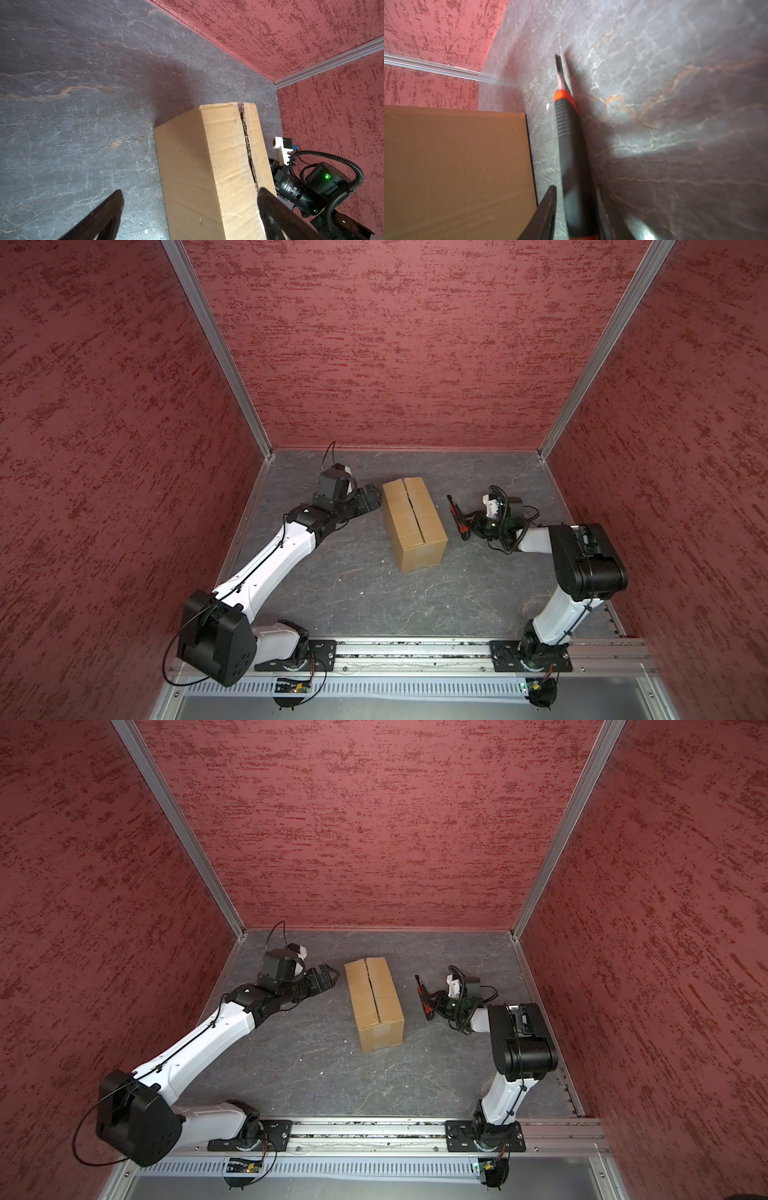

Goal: Unpack the express box
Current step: 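Lower the knife onto the table beside the box and open the right gripper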

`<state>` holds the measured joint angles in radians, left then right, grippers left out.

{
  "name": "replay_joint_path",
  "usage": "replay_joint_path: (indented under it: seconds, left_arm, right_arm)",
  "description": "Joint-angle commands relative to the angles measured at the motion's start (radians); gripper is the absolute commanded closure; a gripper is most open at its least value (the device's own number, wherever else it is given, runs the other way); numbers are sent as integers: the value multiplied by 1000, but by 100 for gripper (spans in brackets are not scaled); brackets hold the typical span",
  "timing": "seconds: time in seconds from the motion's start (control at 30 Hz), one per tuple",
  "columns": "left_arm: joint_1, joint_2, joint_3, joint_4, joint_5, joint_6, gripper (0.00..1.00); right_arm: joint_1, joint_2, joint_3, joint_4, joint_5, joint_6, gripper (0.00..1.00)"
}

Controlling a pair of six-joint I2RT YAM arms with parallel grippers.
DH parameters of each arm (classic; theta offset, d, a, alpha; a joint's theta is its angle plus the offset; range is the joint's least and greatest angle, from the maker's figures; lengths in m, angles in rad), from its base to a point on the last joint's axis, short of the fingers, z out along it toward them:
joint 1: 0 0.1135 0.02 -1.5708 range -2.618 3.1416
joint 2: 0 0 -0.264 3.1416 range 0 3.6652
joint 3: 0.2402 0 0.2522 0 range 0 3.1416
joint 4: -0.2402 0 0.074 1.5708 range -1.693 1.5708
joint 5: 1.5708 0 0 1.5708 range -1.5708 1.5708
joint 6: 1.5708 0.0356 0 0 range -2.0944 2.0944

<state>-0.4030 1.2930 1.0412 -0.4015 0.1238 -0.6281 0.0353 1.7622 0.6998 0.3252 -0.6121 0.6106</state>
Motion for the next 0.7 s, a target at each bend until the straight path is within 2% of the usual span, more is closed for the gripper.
replay_joint_path:
  seconds: [0.0, 0.43, 0.67]
  left_arm:
    - [1, -15, -16, 18, 11, 7, 0]
    - [7, -25, -41, 36, 28, 8, 0]
    - [6, -10, -50, 49, 57, 18, 0]
  right_arm:
    - [-6, -42, -16, 12, 28, -6, 66]
    - [-7, -173, -53, -143, 127, -64, 59]
    - [1, -364, -38, -358, 239, -127, 53]
